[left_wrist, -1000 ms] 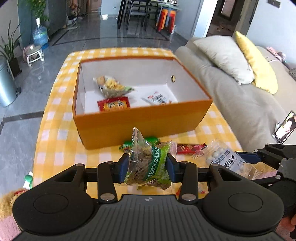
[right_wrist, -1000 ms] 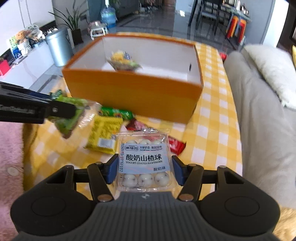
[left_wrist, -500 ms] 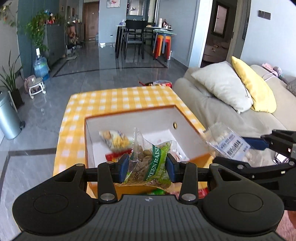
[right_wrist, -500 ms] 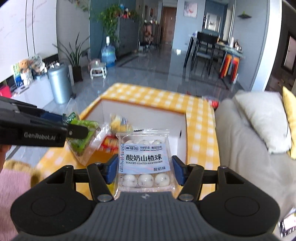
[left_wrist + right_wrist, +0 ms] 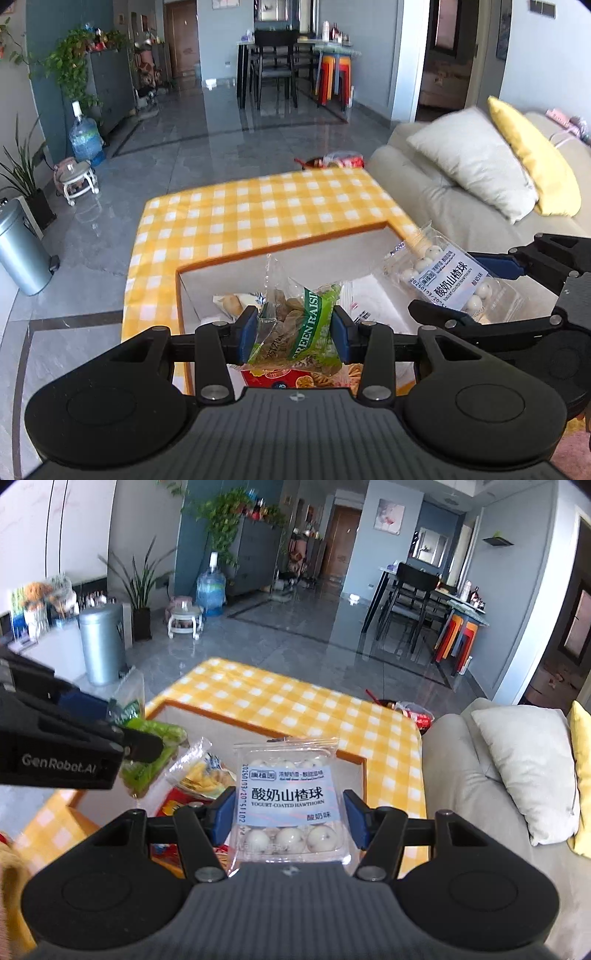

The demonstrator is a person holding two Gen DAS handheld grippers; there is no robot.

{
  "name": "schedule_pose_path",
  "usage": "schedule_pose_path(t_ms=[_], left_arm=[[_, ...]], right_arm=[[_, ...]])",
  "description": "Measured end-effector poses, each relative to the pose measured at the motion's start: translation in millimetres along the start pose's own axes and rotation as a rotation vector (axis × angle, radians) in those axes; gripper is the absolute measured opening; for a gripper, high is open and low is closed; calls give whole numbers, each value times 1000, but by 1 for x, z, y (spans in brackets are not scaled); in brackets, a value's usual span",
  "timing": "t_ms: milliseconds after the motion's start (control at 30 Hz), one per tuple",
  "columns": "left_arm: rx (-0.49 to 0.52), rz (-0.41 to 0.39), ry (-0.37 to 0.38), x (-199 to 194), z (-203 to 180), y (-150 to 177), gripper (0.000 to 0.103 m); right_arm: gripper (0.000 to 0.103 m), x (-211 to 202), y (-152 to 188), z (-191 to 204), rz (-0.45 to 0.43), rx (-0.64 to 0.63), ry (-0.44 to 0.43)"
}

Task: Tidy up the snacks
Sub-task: 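Lift both packets over the orange box with both tools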

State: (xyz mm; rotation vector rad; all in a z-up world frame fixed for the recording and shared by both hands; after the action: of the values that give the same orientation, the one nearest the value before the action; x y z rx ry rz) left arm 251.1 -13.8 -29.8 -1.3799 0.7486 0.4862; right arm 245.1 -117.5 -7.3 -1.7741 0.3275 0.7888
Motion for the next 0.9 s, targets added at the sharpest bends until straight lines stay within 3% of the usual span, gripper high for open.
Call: schedule_pose_path(t_ms=[433, 900], left_arm=[[37, 192, -25, 86, -4, 25, 47], [56, 280, 8, 131, -10, 34, 49]], right_arm=[[58, 96, 31, 8, 195, -208, 11], [58, 142, 50, 10, 281, -321, -7]])
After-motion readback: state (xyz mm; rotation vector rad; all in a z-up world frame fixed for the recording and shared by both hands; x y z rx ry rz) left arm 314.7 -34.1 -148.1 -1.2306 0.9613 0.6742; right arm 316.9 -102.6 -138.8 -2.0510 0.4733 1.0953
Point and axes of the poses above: each gripper's, at about its wrist camera, not at the fingertips, and x roughly the way its jaws point, z to its left, y to its underside, the point moved 8 cm from there along x, roughly the way its jaws point, and after that the axes turned 1 degree about -y, right-handed, at the moved point
